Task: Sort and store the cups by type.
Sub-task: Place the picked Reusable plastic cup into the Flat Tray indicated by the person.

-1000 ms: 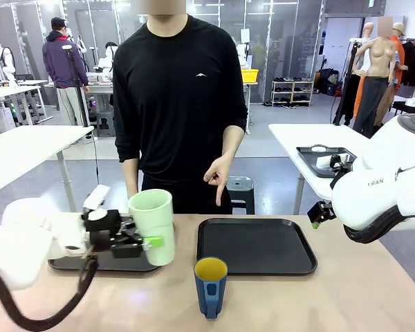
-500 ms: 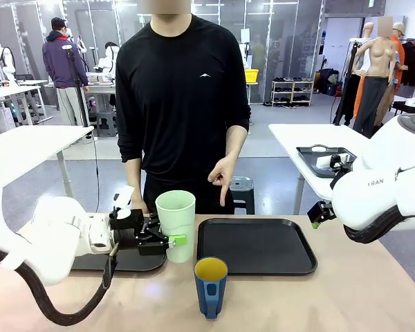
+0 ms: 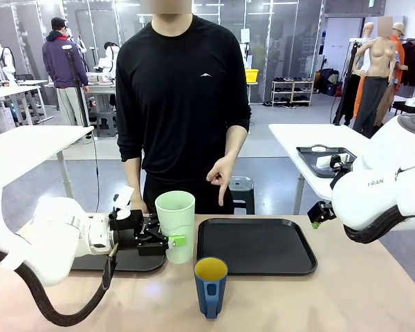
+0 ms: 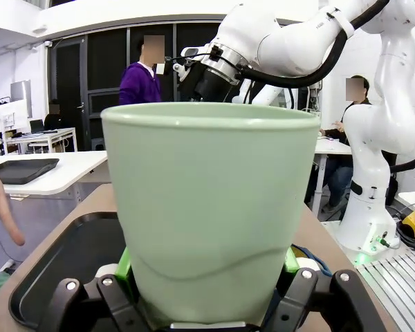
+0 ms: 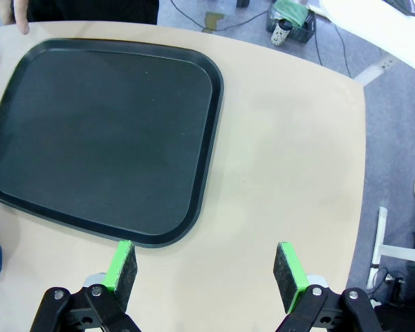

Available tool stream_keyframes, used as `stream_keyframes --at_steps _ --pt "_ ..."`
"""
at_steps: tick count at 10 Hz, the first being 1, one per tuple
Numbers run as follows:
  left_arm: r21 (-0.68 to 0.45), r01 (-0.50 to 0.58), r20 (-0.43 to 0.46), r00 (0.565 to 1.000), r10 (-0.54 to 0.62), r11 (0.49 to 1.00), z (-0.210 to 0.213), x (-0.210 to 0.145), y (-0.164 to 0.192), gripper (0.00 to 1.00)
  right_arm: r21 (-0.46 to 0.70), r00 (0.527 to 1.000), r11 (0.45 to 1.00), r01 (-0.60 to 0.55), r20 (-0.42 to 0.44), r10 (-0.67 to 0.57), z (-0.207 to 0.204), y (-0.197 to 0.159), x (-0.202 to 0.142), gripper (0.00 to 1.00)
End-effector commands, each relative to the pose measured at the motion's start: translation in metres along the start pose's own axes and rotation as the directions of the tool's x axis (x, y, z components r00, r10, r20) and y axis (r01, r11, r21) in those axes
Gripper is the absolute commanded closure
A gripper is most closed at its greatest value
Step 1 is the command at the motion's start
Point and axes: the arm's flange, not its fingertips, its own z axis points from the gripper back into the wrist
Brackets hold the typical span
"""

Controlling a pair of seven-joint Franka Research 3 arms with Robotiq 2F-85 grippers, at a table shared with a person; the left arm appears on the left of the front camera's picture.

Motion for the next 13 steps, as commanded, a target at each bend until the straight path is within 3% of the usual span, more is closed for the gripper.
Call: stream_keyframes --at_steps 1,4,7,13 --pt "0.030 0.018 0.015 1.000 -0.019 0.999 -0.010 -0.002 0.014 0.15 0.001 1.000 1.000 0.002 0.002 -0.002 0.000 -0.001 -0.001 0.00" --pt "0.098 0.000 0.061 0.998 -0.007 0.995 -0.044 -0.004 0.040 0.15 0.001 1.000 1.000 0.002 0.002 -0.002 0.000 -0.001 -0.001 0.00" --pt "0.125 -0.003 0.052 0.999 -0.003 0.992 -0.080 -0.013 0.062 0.15 0.001 1.000 1.000 0.002 0.002 -0.002 0.000 -0.001 -0.001 0.00" --pt "0.168 0.006 0.087 0.996 -0.021 0.986 -0.117 -0.029 0.091 0.15 0.001 1.000 1.000 0.002 0.002 -0.002 0.000 -0.001 -0.001 0.00"
